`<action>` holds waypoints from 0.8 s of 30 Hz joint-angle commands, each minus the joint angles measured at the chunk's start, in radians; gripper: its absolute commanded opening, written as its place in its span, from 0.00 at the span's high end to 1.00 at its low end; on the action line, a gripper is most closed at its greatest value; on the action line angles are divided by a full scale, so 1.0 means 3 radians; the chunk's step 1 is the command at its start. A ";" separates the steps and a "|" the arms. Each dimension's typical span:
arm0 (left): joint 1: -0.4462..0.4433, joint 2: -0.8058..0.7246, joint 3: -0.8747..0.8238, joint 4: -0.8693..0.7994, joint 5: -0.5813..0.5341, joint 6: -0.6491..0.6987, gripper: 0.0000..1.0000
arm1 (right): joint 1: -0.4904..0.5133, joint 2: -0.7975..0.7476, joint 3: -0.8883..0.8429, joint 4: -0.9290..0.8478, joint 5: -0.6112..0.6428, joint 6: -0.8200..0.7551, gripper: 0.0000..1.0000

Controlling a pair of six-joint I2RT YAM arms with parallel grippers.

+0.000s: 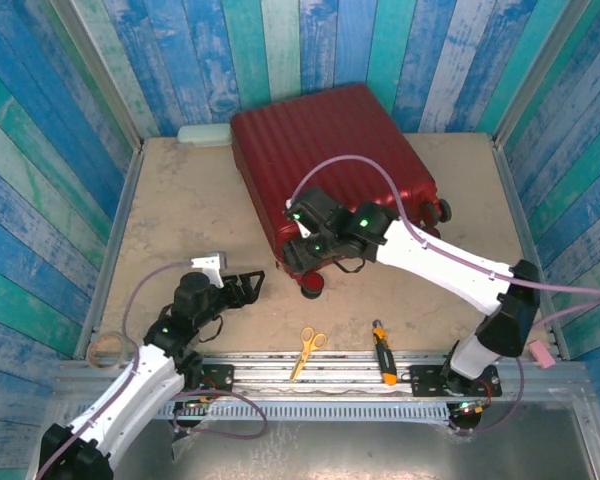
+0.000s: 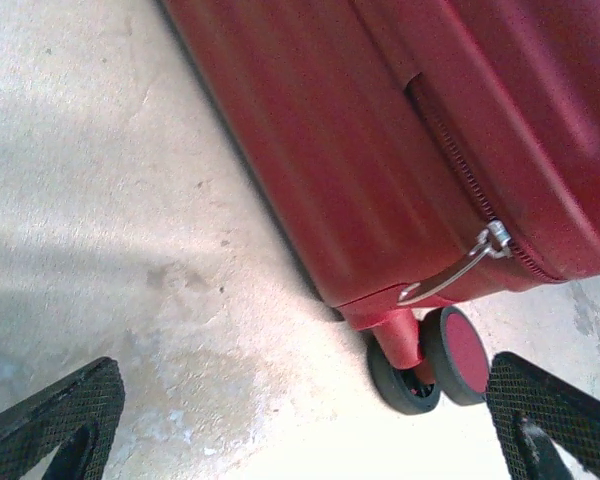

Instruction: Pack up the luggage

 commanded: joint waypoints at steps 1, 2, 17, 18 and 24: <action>-0.0011 -0.0054 -0.0076 0.0025 0.0014 -0.0050 0.03 | 0.0070 0.0175 0.0161 -0.0150 0.0122 0.0072 0.19; -0.0011 -0.0048 -0.0087 0.0032 0.0008 -0.0050 0.03 | 0.0069 0.0223 0.0199 -0.0161 0.0151 0.0058 0.20; -0.0021 0.0007 -0.0217 0.0879 0.0452 0.0420 0.07 | -0.0110 0.0341 0.0784 -0.0494 0.0937 -0.0555 0.83; -0.0026 0.0023 -0.0239 0.0987 0.0551 0.0491 0.07 | -0.0151 0.0358 0.0799 -0.0500 0.0887 -0.0582 0.85; -0.0297 0.0317 -0.0273 0.1460 0.0591 0.0820 0.17 | -0.0407 0.0428 0.0847 -0.0490 0.0298 -0.0655 0.99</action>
